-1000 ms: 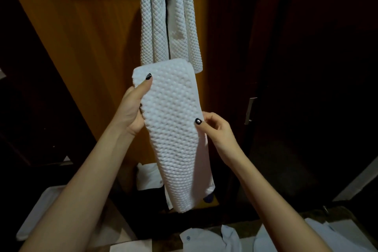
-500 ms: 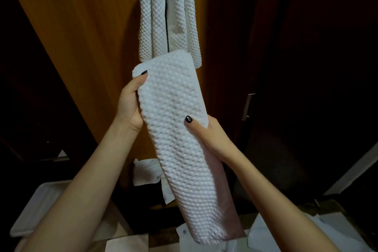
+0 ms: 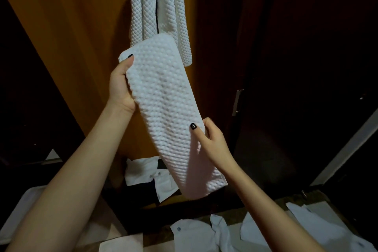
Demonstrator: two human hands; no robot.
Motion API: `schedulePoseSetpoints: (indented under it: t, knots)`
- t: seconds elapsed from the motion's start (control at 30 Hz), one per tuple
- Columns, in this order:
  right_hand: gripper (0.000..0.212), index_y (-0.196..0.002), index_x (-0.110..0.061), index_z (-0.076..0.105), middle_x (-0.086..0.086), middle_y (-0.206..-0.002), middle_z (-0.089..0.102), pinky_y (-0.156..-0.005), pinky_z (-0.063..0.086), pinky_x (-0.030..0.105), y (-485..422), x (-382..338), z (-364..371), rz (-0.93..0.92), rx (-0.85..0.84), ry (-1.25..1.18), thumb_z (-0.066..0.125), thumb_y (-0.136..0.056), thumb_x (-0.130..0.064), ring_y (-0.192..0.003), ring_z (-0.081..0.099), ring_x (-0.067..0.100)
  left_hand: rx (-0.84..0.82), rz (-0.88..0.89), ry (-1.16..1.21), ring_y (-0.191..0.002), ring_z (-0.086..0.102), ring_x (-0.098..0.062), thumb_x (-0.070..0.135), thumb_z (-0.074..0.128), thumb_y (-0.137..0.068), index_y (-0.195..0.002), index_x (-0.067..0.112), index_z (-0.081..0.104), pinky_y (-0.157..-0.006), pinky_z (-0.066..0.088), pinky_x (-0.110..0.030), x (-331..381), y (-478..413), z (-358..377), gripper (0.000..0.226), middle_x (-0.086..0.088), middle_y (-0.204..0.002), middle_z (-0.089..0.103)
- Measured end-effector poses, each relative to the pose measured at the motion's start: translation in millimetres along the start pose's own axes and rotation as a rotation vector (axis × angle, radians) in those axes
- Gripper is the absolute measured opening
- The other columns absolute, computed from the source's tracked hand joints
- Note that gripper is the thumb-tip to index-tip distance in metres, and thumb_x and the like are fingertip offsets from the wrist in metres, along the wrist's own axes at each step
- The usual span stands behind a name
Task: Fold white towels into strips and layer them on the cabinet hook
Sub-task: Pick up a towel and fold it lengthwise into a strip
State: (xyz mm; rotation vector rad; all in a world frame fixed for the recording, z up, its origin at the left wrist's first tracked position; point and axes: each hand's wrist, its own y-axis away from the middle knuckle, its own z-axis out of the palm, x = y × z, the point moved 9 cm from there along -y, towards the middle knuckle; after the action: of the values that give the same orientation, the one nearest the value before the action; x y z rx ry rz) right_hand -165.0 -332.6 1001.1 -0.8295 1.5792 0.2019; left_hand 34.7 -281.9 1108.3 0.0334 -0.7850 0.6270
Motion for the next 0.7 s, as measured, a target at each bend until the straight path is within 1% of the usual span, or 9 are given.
schedulePoseSetpoints:
  t: [0.07, 0.13, 0.2, 0.33, 0.4, 0.47, 0.57, 0.63, 0.7]
  knots:
    - [0.037, -0.098, 0.0, 0.062, 0.021, -0.09, 0.062, -0.073, 0.041, 0.035, 2, 2, 1, 0.012, -0.115, -0.052, 0.05, -0.1, -0.035, -0.08, 0.055, 0.019, -0.035, 0.009, 0.005, -0.094, 0.072, -0.028, 0.019, 0.041, -0.099, -0.091, 0.003, 0.078, -0.072, 0.059, -0.038, 5, -3, 9, 0.042, -0.016, -0.102, 0.073]
    - [0.03, -0.103, -0.013, 0.071, -0.001, -0.095, 0.072, -0.076, 0.047, 0.019, 8, -1, -1, 0.03, -0.212, -0.096, 0.047, -0.102, -0.031, -0.089, 0.065, 0.007, -0.067, 0.015, -0.005, -0.097, 0.071, -0.029, 0.019, 0.041, -0.099, -0.092, 0.002, 0.078, -0.075, 0.058, -0.039, 9, -6, 18, 0.041, -0.017, -0.105, 0.073]
    - [0.028, -0.1, -0.02, 0.073, -0.008, -0.095, 0.074, -0.071, 0.047, 0.014, 13, -4, 0, 0.045, -0.278, -0.096, 0.049, -0.101, -0.033, -0.087, 0.066, 0.002, -0.088, 0.009, -0.015, -0.1, 0.07, -0.03, 0.02, 0.041, -0.1, -0.095, 0.001, 0.077, -0.076, 0.058, -0.04, 9, -8, 24, 0.041, -0.018, -0.108, 0.072]
    - [0.032, -0.09, -0.002, 0.071, 0.018, -0.089, 0.071, -0.069, 0.044, 0.036, 9, -2, -18, 0.044, -0.152, -0.019, 0.058, -0.098, -0.03, -0.081, 0.062, 0.017, -0.088, -0.002, -0.002, -0.105, 0.068, -0.032, 0.019, 0.043, -0.099, -0.113, -0.001, 0.067, -0.079, 0.057, -0.042, 6, -12, 23, 0.035, -0.019, -0.113, 0.07]
    - [0.03, -0.077, -0.005, 0.064, 0.006, -0.07, 0.062, -0.062, 0.037, 0.031, 6, -5, -35, 0.006, -0.05, 0.101, 0.061, -0.096, -0.028, -0.07, 0.053, 0.007, -0.067, 0.02, 0.028, -0.11, 0.065, -0.033, 0.024, 0.04, -0.102, -0.123, 0.002, 0.064, -0.084, 0.056, -0.045, 7, -16, 14, 0.039, -0.02, -0.12, 0.067]
    - [0.032, -0.066, -0.014, 0.052, -0.009, -0.06, 0.047, -0.054, 0.03, 0.026, 3, -13, -53, -0.039, 0.057, 0.224, 0.061, -0.094, -0.027, -0.058, 0.041, -0.001, -0.038, 0.001, 0.061, -0.12, 0.059, -0.034, 0.04, 0.033, -0.103, -0.135, 0.006, 0.053, -0.095, 0.05, -0.048, 2, -19, 2, 0.052, -0.02, -0.131, 0.06]
    - [0.04, -0.063, -0.02, 0.036, -0.009, -0.057, 0.037, -0.05, 0.023, 0.025, -6, -16, -68, -0.051, 0.108, 0.474, 0.058, -0.096, -0.028, -0.05, 0.036, 0.005, 0.026, 0.001, 0.054, -0.124, 0.056, -0.034, 0.049, 0.032, -0.101, -0.139, 0.008, 0.049, -0.105, 0.042, -0.051, -8, -18, -15, 0.059, -0.019, -0.135, 0.057]
    - [0.033, -0.071, -0.021, 0.038, -0.007, -0.061, 0.039, -0.052, 0.025, 0.029, -12, -5, -74, -0.001, 0.07, 0.587, 0.056, -0.097, -0.031, -0.052, 0.036, 0.006, 0.083, 0.03, 0.027, -0.116, 0.063, -0.03, 0.038, 0.039, -0.102, -0.122, 0.012, 0.068, -0.103, 0.044, -0.051, -11, -16, -28, 0.044, -0.016, -0.124, 0.066]
    - [0.016, -0.101, -0.023, 0.046, -0.006, -0.072, 0.05, -0.054, 0.034, 0.028, -14, 11, -78, 0.089, 0.005, 0.553, 0.058, -0.096, -0.031, -0.061, 0.048, 0.007, 0.109, 0.041, -0.025, -0.101, 0.07, -0.025, 0.028, 0.041, -0.102, -0.093, 0.014, 0.08, -0.091, 0.051, -0.046, -14, -13, -34, 0.042, -0.012, -0.107, 0.073]
